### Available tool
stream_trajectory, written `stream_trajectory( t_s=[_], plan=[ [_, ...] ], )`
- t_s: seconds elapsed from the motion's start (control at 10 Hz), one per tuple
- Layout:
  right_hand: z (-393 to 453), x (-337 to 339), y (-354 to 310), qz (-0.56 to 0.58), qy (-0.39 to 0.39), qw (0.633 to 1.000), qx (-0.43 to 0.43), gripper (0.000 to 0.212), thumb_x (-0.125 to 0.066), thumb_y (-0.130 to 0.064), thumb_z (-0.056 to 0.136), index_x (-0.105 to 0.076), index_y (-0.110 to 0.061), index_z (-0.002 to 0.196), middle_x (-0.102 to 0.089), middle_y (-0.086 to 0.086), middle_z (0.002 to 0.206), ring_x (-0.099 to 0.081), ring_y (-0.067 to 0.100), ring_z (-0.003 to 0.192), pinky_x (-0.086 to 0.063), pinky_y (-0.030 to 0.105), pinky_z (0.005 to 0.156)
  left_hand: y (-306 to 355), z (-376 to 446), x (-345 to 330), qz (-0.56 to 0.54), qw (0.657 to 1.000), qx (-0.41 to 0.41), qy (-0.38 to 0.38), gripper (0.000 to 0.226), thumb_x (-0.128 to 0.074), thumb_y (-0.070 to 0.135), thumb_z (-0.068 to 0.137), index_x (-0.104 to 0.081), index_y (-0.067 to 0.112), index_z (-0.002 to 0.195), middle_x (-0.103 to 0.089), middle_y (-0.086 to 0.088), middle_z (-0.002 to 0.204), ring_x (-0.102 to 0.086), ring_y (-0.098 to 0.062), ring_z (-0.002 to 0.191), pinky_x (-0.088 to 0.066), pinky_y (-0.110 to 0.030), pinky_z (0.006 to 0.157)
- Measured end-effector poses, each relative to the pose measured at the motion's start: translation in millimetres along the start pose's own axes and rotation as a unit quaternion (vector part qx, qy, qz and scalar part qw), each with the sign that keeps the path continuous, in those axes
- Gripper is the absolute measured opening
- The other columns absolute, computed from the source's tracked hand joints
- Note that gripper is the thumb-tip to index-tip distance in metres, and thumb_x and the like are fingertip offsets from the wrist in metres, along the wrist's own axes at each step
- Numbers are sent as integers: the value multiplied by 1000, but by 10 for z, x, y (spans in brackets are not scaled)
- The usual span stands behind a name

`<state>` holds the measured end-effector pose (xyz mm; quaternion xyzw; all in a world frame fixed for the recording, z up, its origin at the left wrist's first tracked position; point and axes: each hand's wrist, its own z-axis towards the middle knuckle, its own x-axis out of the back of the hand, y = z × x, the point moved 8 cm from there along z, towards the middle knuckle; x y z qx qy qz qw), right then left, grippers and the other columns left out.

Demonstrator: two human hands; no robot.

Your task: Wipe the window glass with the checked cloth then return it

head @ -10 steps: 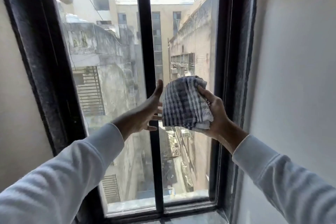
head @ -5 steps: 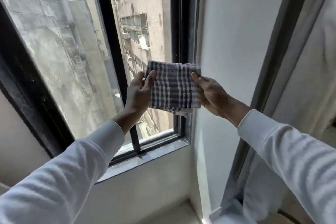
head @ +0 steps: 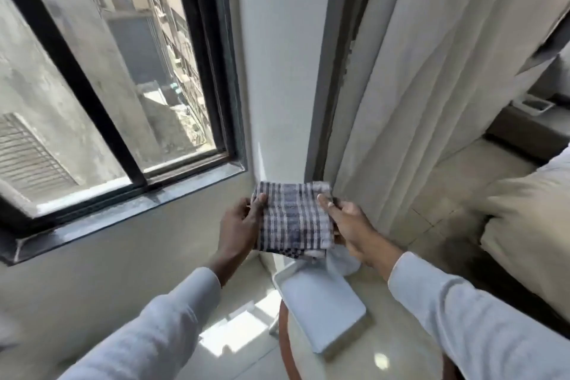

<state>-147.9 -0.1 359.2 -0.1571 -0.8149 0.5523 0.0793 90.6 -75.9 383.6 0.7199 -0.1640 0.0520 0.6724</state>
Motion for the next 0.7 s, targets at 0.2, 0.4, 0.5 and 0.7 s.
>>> stream_trajectory(
  t_s=[0.2, 0.4, 0.5, 0.7],
  plan=[
    [327, 784, 1739, -38, 23, 991, -124, 20, -66, -10, 104, -77, -7, 120, -87, 7, 95, -84, 21, 82, -66, 32, 65, -1675, -241, -1140, -14, 981, 173, -90, 52, -69, 53, 100, -73, 1, 94, -79, -11, 88, -69, -21, 81, -53, -39, 73],
    [796, 1064, 2896, -93, 50, 983, -148, 26, -60, 7, 102, -73, -1, 123, -82, 9, 102, -80, 29, 94, -67, 37, 80, -2830, -151, -1815, -37, 966, 224, -126, 12, -71, 24, 104, -75, 16, 96, -80, -1, 89, -70, -23, 87, -59, -39, 80],
    [1085, 1126, 3190, -115, 68, 981, -143, 28, -61, 4, 103, -73, -4, 126, -81, 8, 105, -78, 29, 96, -66, 36, 83, -3173, -5, -1991, -18, 971, 213, -106, 13, -69, 24, 105, -76, 17, 98, -80, 6, 84, -73, -22, 86, -59, -30, 69],
    [1395, 1311, 3654, -232, 155, 938, -206, 43, -67, -18, 102, -64, -9, 144, -70, 16, 141, -67, 37, 128, -52, 32, 99, -3566, 188, -2004, 293, 943, 154, -24, 61, -42, 56, 110, -40, 29, 165, -36, 3, 175, -27, -32, 164, -29, -54, 127]
  ],
)
